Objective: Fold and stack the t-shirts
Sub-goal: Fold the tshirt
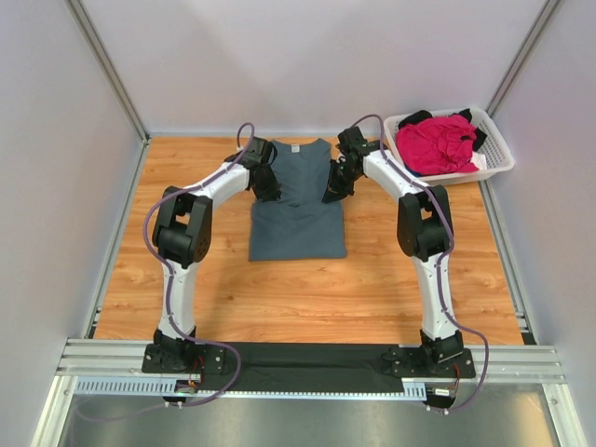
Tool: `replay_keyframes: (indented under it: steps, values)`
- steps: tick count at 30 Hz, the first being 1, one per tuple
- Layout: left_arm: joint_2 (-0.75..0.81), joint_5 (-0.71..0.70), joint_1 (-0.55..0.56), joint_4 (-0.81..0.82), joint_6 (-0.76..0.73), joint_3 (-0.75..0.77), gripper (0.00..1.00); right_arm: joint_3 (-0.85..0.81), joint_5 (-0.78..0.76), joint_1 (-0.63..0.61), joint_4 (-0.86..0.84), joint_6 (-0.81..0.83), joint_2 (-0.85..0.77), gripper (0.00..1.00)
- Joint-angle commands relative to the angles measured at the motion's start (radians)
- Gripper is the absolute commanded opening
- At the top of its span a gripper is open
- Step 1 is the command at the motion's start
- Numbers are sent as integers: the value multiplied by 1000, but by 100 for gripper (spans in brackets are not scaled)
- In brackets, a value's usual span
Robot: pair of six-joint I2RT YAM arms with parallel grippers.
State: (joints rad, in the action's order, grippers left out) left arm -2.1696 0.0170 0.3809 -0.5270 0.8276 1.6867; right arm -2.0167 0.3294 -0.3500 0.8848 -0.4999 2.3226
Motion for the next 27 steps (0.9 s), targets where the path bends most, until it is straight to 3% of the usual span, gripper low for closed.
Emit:
replay_keyframes:
  steps: [1, 7, 15, 21, 27]
  values:
    - [-41, -41, 1, 4, -25, 24, 22, -43, -33, 8, -23, 12, 0, 13]
    - [0, -43, -46, 39, -90, -2, 22, 4, -47, 13, -49, 46, -20, 14]
    - [166, -29, -97, 65, -284, 28, 26, 122, -99, 14, -161, 93, -16, 13]
    - [281, 3, -97, 78, -331, -137, 25, 124, -125, 14, -155, 78, -15, 12]
    - [329, 58, -97, 179, -265, -347, 21, 142, -135, 14, -162, 64, -37, 12]
